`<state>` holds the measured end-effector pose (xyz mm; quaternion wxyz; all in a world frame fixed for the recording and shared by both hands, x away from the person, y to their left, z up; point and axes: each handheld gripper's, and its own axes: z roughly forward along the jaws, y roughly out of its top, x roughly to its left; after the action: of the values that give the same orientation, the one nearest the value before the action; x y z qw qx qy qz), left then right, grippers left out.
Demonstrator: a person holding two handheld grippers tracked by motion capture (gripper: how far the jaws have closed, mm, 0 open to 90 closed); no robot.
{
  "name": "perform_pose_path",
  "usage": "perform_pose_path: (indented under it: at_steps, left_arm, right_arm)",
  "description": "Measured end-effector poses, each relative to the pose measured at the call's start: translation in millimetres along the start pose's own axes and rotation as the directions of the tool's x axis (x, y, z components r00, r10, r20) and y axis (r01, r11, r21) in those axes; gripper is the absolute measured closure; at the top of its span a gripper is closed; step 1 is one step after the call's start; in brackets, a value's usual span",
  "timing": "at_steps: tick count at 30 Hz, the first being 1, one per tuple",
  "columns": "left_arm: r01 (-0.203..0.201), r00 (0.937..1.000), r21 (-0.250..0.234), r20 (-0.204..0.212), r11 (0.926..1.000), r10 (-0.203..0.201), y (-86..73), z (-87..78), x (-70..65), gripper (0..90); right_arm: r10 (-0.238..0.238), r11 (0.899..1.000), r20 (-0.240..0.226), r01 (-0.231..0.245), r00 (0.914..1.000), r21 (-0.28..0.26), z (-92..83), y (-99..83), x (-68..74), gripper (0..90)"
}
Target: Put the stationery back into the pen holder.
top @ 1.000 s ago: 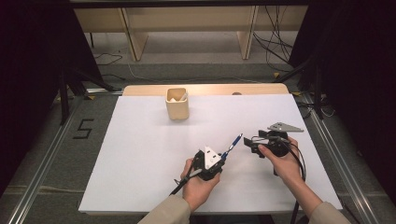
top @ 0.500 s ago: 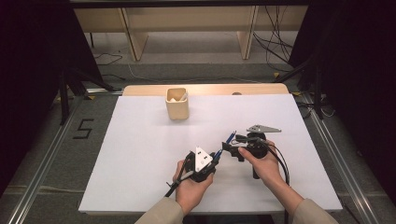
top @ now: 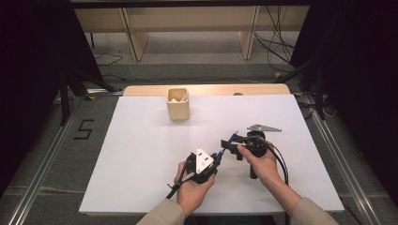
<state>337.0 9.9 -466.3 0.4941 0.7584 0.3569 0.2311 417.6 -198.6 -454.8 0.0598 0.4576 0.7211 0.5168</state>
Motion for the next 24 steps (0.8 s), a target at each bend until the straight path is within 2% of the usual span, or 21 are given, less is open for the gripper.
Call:
perform_pose_path:
  at_steps: [2, 6, 9, 12, 15, 17, 19, 24]
  left_arm:
    - [0.001, 1.0000, -0.004, -0.003, 1.0000, -0.001, 0.0, 0.1, -0.3, 76.2]
    - [-0.004, 1.0000, 0.000, -0.007, 1.0000, 0.004, -0.8, 0.8, 0.3, 76.1]
    - [-0.017, 0.9998, -0.001, -0.011, 0.9999, 0.017, -2.0, 2.0, -0.2, 75.9]
    - [-0.031, 0.9995, -0.003, -0.009, 0.9995, 0.031, -2.7, 3.9, -1.2, 75.6]
    - [-0.062, 0.9981, -0.019, -0.005, 0.9979, 0.062, -2.1, 5.2, -1.9, 75.1]
    - [-0.077, 0.9970, -0.023, -0.002, 0.9968, 0.077, -0.7, 5.5, -1.5, 68.8]
    - [-0.079, 0.9969, -0.026, -0.001, 0.9965, 0.079, 1.2, 3.6, 1.4, 61.8]
    - [-0.074, 0.9972, -0.007, 0.005, 0.9972, 0.074, 1.9, -9.4, 16.1, 42.5]
  right_arm:
    - [0.029, 1.000, -0.021, -0.029, 0.9994, 0.006, -0.5, 0.2, 0.0, 41.5]
    - [0.034, 0.999, -0.050, -0.035, 0.9982, -0.010, -1.5, 1.2, -1.3, 55.0]
    - [0.044, 0.998, -0.075, -0.047, 0.9962, -0.033, -3.6, 2.8, -0.2, 61.5]
    - [0.026, 0.997, -0.118, -0.035, 0.9926, -0.073, -6.7, 4.5, 2.6, 69.5]
    - [0.005, 0.994, -0.184, -0.026, 0.9830, -0.110, -11.6, 7.7, 9.6, 79.5]
    - [-0.060, 0.991, -0.156, 0.039, 0.9860, -0.131, -14.6, 9.7, 15.5, 80.1]
    - [-0.090, 0.987, -0.159, 0.066, 0.9832, -0.146, -15.9, 11.3, 17.1, 80.1]
    - [-0.151, 0.978, -0.108, 0.132, 0.9826, -0.164, -19.1, 14.3, 19.0, 80.2]
